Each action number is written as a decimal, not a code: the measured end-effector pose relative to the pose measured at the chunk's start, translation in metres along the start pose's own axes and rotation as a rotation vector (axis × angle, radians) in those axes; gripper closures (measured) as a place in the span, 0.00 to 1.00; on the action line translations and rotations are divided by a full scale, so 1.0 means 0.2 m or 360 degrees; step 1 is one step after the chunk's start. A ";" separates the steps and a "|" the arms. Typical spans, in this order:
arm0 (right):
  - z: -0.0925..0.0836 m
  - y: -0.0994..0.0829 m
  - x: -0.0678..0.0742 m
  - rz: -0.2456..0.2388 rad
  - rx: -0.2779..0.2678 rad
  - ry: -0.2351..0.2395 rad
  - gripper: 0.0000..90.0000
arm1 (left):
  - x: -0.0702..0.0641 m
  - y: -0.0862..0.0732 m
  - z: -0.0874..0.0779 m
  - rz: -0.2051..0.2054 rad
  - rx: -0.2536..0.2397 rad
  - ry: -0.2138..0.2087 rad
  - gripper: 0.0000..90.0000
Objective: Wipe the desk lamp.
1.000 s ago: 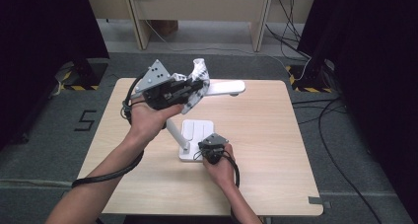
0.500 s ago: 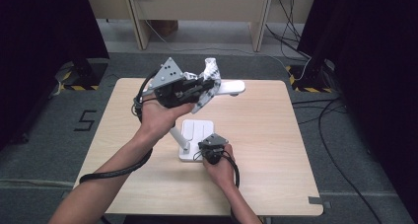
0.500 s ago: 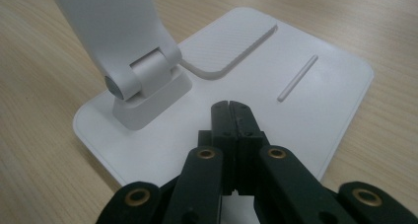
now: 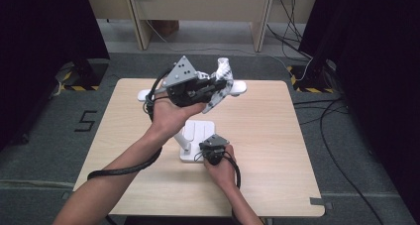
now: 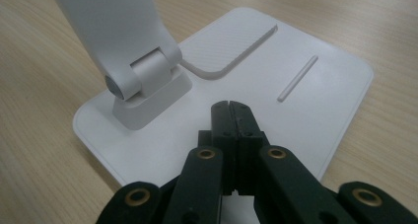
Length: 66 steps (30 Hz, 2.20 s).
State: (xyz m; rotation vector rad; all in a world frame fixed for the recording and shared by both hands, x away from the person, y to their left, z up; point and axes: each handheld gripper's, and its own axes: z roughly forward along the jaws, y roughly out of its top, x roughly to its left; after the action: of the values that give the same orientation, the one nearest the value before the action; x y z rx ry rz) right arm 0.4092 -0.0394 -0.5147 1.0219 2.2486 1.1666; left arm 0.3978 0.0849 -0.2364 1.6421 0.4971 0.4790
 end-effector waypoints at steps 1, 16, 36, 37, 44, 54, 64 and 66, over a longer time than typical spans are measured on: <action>0.00 0.00 0.00 0.0000 0.0000 0.0000 1.00 | 0.00 0.00 0.01 0.0000 0.0003 -0.0003 0.93; 0.00 0.00 0.00 -0.0006 0.0000 0.0000 1.00 | -0.05 0.02 0.08 0.0034 0.0017 -0.0056 0.93; 0.00 0.00 0.00 -0.0008 -0.0001 -0.0002 1.00 | -0.11 0.02 0.10 0.0063 0.0003 -0.0125 0.93; 0.00 0.00 0.00 -0.0009 -0.0002 -0.0002 1.00 | -0.11 0.02 0.10 0.0062 0.0005 -0.0130 0.93; 0.00 0.00 0.00 -0.0013 -0.0002 -0.0006 1.00 | -0.15 0.02 0.07 0.0072 -0.0010 -0.0162 0.93; 0.00 0.00 0.00 -0.0007 0.0003 -0.0004 1.00 | -0.20 -0.03 -0.04 0.0050 -0.0048 -0.0189 0.93; 0.00 0.00 0.00 -0.0007 0.0003 -0.0006 1.00 | -0.19 -0.05 -0.16 0.0049 -0.0106 -0.0174 0.93; 0.00 0.00 0.01 -0.0005 0.0004 -0.0005 1.00 | -0.19 -0.06 -0.21 0.0048 -0.0122 -0.0165 0.93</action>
State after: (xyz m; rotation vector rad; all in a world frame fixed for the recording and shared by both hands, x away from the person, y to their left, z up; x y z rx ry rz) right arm 0.4083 -0.0388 -0.5146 1.0200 2.2488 1.1605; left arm 0.3426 0.0994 -0.2447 1.5939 0.3732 0.4278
